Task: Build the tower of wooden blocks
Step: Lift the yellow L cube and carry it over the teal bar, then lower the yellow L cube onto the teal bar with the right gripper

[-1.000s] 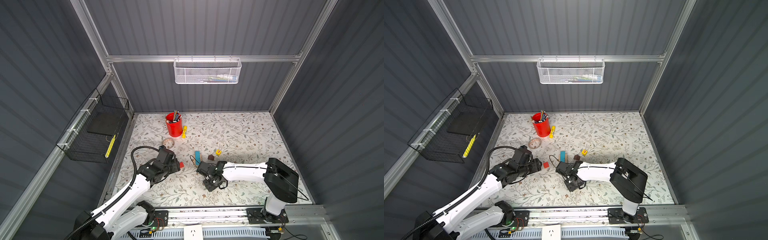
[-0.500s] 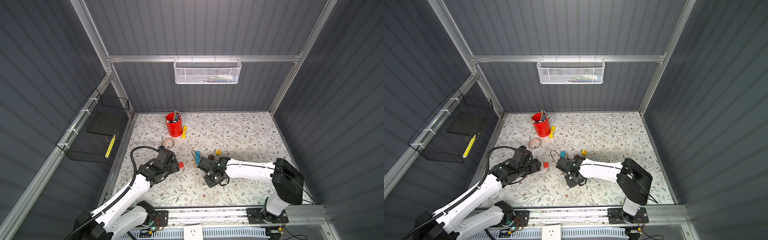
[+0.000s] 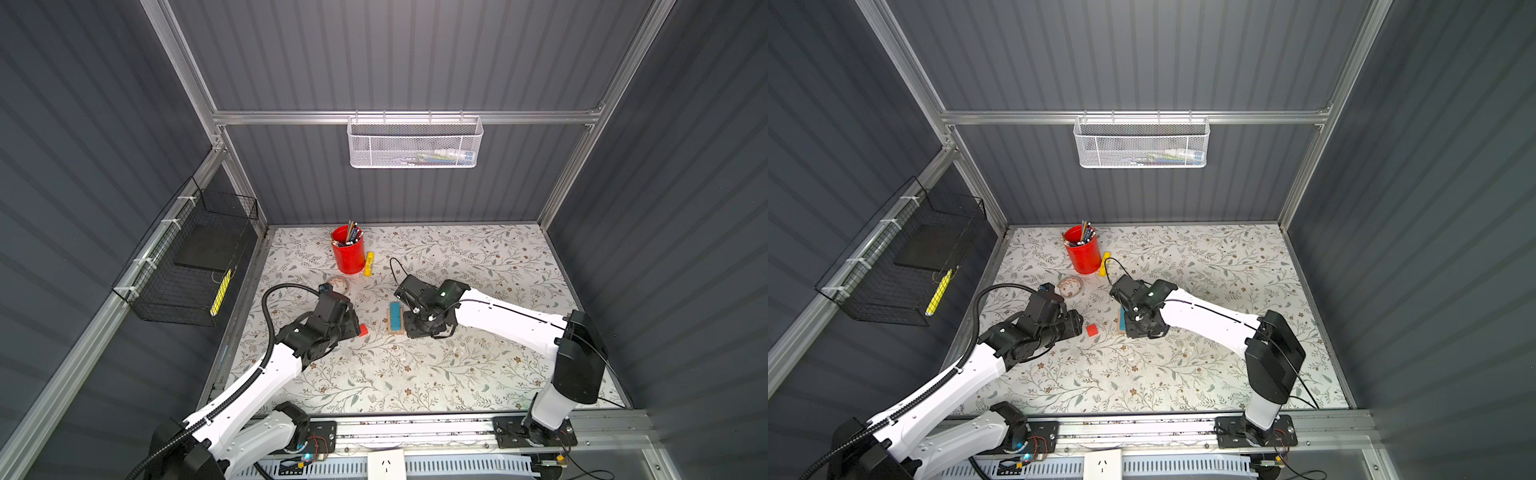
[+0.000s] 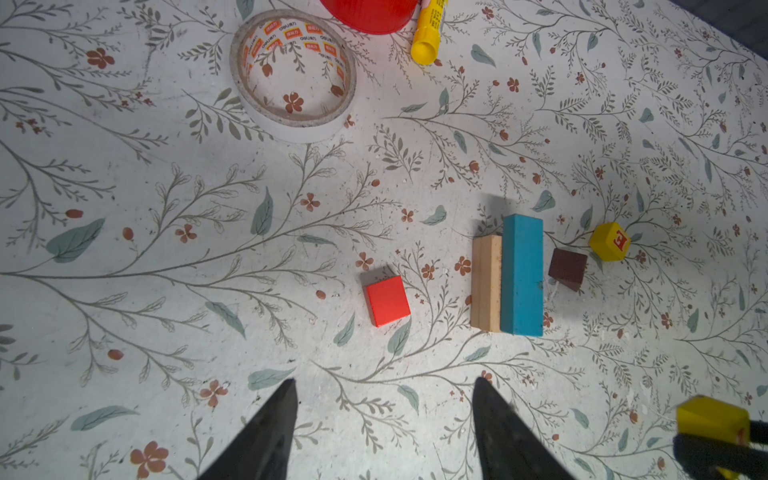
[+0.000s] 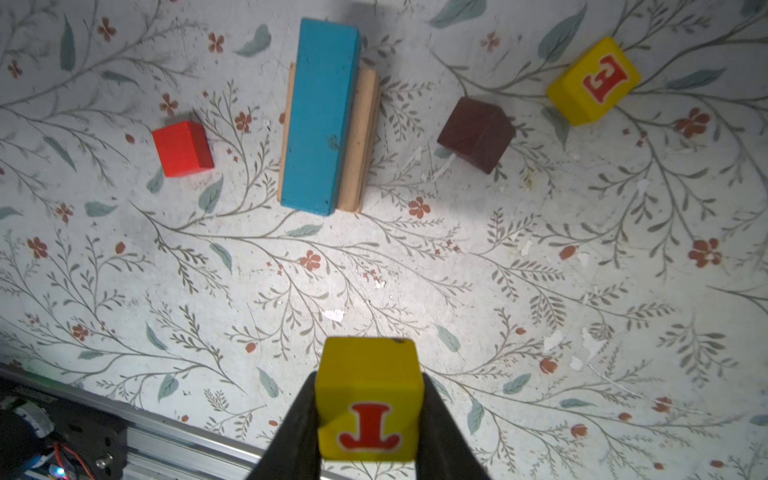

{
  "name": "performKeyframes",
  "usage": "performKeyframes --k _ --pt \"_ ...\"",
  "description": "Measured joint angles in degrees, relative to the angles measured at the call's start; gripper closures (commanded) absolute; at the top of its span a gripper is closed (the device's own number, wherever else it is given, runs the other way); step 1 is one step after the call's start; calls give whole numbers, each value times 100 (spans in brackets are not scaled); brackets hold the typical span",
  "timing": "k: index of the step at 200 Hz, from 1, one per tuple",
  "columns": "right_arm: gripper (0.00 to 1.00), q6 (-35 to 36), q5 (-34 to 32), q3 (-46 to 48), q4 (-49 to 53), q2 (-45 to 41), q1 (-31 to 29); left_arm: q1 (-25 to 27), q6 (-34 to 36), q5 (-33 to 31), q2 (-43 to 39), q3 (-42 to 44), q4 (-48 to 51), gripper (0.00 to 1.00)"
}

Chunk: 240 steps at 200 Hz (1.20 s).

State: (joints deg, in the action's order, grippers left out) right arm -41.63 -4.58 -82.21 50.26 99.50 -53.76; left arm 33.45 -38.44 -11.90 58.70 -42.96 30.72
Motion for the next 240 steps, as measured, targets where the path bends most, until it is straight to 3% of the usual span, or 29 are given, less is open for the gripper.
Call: performKeyframes --k 118,240 --pt "73 -485 -380 -1987 490 1742 170 -179 339 -83 120 -157 -205 31" --pt "73 -879 -323 -2472 678 2531 186 -205 352 -315 83 -155 -116 30"
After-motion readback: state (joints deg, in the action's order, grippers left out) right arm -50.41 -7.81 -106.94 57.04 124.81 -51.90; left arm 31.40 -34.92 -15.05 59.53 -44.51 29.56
